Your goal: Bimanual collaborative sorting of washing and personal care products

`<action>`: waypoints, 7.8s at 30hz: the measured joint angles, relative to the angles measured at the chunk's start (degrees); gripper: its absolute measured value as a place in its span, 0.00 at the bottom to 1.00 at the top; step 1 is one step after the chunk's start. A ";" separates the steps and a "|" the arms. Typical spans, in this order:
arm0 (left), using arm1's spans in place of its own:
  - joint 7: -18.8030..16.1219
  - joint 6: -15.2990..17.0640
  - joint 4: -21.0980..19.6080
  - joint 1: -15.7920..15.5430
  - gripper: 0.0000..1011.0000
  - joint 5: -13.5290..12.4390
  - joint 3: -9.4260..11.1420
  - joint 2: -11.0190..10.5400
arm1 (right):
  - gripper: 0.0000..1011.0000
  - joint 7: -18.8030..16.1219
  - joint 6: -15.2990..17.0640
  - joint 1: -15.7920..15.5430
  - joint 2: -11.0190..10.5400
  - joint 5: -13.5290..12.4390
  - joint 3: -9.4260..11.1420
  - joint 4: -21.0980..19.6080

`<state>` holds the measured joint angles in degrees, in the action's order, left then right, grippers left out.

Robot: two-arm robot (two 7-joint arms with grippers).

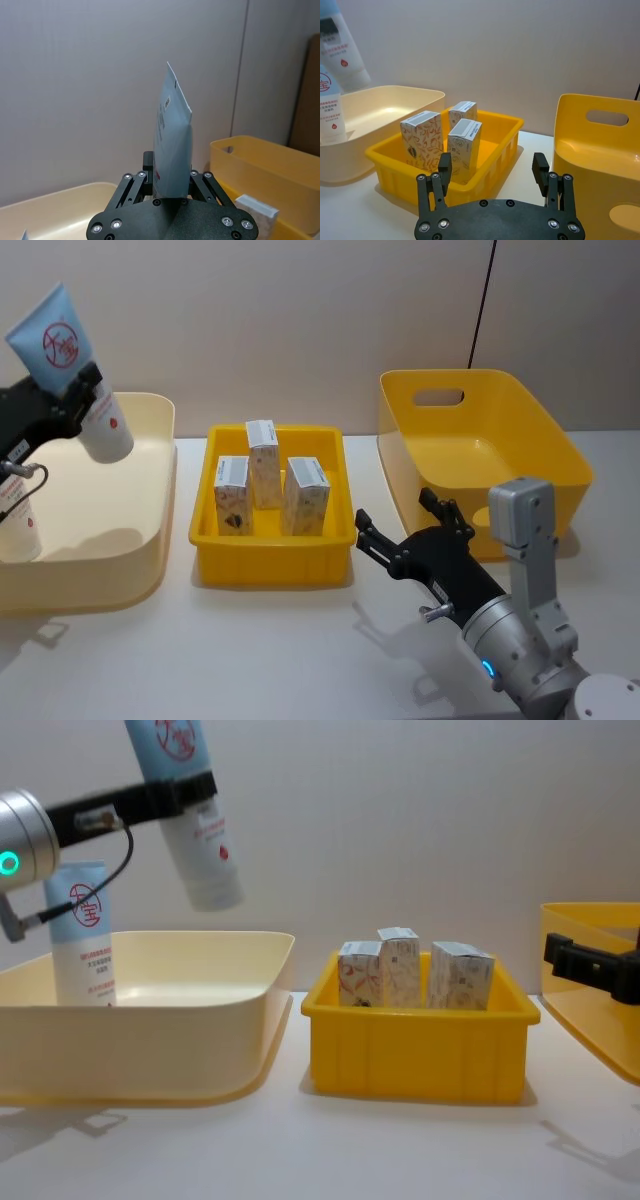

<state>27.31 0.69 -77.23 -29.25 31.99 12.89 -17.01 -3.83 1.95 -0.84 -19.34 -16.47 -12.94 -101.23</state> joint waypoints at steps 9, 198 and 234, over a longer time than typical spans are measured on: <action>6.93 0.02 -1.68 -0.91 0.30 4.36 -0.07 -1.09 | 0.99 0.00 0.00 0.00 0.00 0.00 0.00 0.00; 26.67 2.81 4.48 -4.05 0.99 8.43 15.04 2.02 | 0.61 -13.25 1.50 13.26 -3.51 -1.20 -6.00 5.98; 26.62 2.81 4.49 -4.05 0.99 8.43 15.05 2.03 | 0.61 8.08 -1.47 17.87 1.10 11.87 3.37 11.75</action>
<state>53.93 3.50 -72.74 -33.31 40.42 27.94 -14.98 4.25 0.48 17.03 -18.23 -4.60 -9.57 -89.47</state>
